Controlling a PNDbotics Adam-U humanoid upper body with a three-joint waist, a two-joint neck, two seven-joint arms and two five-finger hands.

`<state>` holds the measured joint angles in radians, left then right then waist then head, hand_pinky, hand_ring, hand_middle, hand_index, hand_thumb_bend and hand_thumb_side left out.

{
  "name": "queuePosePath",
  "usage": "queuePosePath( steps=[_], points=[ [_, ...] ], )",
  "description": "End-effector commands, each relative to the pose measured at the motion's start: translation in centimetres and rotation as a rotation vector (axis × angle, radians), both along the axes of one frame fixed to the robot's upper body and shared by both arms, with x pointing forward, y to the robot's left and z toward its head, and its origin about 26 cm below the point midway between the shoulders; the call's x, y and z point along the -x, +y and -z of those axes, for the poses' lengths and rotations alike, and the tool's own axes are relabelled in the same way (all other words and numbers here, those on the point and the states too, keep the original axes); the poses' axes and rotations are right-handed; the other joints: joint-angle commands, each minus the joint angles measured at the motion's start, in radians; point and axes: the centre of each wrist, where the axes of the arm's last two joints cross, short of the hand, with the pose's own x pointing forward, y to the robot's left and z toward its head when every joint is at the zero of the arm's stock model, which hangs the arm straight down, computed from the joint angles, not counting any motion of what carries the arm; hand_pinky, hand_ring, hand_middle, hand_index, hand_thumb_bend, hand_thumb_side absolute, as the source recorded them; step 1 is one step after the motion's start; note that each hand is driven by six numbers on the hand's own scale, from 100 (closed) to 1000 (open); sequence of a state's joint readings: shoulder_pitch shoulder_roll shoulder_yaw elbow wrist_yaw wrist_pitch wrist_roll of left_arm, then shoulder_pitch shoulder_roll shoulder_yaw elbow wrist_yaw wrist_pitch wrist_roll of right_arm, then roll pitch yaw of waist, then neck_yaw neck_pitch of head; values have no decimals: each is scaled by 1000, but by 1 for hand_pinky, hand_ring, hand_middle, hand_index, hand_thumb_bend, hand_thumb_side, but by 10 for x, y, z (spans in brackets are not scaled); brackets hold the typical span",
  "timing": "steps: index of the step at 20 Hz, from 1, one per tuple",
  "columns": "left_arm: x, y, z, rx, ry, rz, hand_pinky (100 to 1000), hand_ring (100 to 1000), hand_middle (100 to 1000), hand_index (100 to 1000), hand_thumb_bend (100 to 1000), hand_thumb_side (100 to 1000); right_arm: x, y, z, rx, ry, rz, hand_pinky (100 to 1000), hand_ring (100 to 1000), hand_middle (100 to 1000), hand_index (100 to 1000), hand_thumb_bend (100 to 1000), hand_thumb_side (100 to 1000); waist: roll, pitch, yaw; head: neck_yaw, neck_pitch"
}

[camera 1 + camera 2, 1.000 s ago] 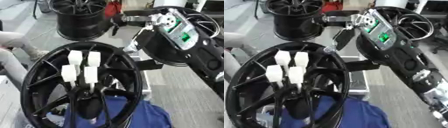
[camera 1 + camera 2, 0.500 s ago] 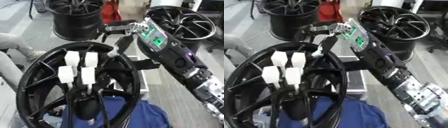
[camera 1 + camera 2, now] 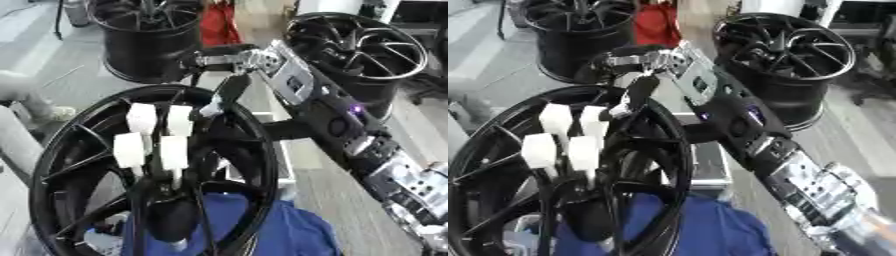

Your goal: Pull the pin out of the wheel hub.

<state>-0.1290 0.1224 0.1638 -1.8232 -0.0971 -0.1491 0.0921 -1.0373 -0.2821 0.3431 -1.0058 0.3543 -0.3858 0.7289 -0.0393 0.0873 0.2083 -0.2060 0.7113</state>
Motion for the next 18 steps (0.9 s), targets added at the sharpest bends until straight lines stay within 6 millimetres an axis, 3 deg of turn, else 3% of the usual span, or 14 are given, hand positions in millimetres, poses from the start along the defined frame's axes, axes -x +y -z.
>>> queuePosePath(
  steps=[1, 18],
  points=[
    [-1, 2, -9, -20, -26, 7, 573, 638, 624, 802, 439, 472, 3, 7, -12, 34, -30, -38, 761, 882, 843, 913, 391, 337, 5, -14, -1, -3, -8],
    [-1, 1, -9, -16, -29, 10, 574, 637, 624, 802, 437, 478, 6, 24, 19, 125, 10, -93, 675, 819, 783, 867, 350, 290, 8, -11, 2, -13, -14]
  ],
)
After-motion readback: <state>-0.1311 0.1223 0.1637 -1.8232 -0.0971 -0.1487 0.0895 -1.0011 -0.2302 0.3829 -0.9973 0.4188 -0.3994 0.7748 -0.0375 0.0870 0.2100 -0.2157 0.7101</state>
